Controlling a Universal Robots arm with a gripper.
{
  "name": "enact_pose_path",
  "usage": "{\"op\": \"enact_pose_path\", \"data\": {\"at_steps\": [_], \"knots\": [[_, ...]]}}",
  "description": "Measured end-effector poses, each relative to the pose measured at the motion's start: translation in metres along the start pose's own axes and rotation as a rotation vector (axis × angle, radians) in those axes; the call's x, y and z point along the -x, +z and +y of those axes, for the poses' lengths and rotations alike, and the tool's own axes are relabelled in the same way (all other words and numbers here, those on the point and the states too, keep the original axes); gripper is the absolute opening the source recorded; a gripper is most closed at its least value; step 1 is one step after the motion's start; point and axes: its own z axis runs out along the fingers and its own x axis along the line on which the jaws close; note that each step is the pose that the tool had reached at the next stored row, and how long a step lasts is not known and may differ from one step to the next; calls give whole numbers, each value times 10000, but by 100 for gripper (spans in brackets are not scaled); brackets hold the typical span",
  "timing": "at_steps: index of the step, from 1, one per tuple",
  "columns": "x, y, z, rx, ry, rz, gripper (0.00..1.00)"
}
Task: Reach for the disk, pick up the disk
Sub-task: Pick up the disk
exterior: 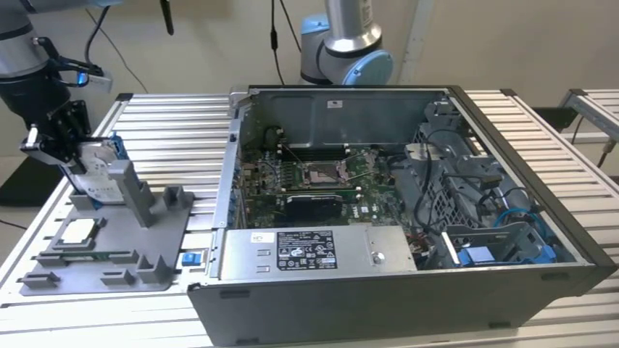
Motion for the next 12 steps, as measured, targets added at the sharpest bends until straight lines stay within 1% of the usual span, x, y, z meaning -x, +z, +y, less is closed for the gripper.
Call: {"op": "enact_pose_path", "data": {"at_steps": [5,12], "knots": [[-1,-45,-1,-2,1,-1,0],[-2,-138,-4,-2,1,-1,0]]}}
